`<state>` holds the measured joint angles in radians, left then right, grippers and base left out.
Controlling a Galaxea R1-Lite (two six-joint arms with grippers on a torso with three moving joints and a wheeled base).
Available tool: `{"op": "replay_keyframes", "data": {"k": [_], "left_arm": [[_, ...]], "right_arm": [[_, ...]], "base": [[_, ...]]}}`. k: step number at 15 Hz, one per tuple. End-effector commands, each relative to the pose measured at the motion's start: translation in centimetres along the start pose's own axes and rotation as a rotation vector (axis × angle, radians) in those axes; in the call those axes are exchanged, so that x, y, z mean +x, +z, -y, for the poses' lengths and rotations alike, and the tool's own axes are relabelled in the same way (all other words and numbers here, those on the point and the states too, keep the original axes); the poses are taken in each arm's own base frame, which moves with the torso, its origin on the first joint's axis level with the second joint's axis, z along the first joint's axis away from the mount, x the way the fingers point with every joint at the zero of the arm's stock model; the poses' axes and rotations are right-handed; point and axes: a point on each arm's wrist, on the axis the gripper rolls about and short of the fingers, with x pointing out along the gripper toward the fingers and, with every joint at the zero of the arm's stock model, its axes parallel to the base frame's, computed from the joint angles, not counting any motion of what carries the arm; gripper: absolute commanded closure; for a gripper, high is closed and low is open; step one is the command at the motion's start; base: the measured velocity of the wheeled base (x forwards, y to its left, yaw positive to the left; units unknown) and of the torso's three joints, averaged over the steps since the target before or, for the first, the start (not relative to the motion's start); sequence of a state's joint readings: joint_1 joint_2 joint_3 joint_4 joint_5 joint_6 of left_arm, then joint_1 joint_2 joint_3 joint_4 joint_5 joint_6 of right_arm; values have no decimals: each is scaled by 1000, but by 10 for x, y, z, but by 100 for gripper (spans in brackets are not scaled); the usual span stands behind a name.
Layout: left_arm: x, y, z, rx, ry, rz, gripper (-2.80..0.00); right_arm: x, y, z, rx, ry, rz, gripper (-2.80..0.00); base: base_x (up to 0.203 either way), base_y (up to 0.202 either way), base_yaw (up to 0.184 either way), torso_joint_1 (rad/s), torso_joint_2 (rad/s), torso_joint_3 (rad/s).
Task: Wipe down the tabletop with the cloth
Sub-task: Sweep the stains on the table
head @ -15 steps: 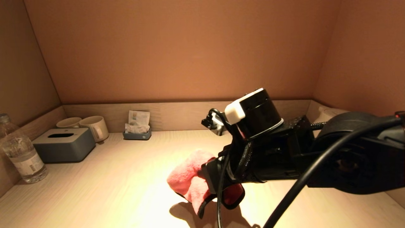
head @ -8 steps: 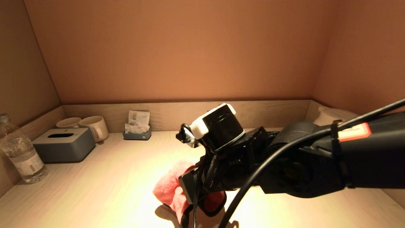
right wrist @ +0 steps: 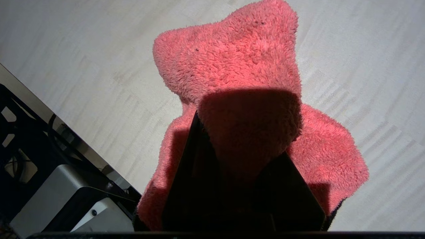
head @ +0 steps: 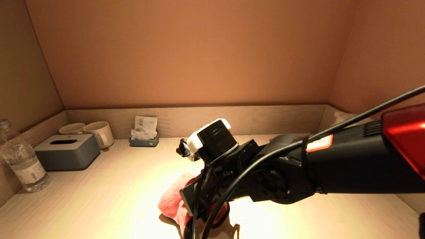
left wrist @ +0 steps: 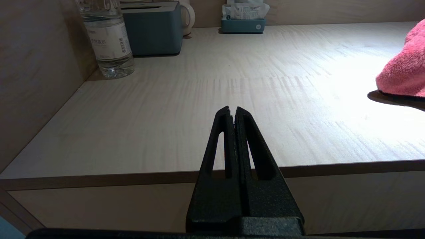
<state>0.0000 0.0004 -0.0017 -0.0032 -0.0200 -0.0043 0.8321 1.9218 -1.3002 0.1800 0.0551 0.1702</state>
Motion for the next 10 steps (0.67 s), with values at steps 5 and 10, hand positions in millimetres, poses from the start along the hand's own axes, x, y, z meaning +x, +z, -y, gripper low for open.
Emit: {"op": "replay_keyframes", "data": {"k": [5, 10], "left_arm": [[0, 0, 0, 0, 0, -1, 0], [0, 0, 0, 0, -1, -1, 0]], "right_arm": [[18, -7, 1, 2, -4, -50, 0], [33, -15, 0, 0, -3, -85, 0]], "base": [[0, 0, 0, 0, 0, 0], [0, 0, 0, 0, 0, 0]]}}
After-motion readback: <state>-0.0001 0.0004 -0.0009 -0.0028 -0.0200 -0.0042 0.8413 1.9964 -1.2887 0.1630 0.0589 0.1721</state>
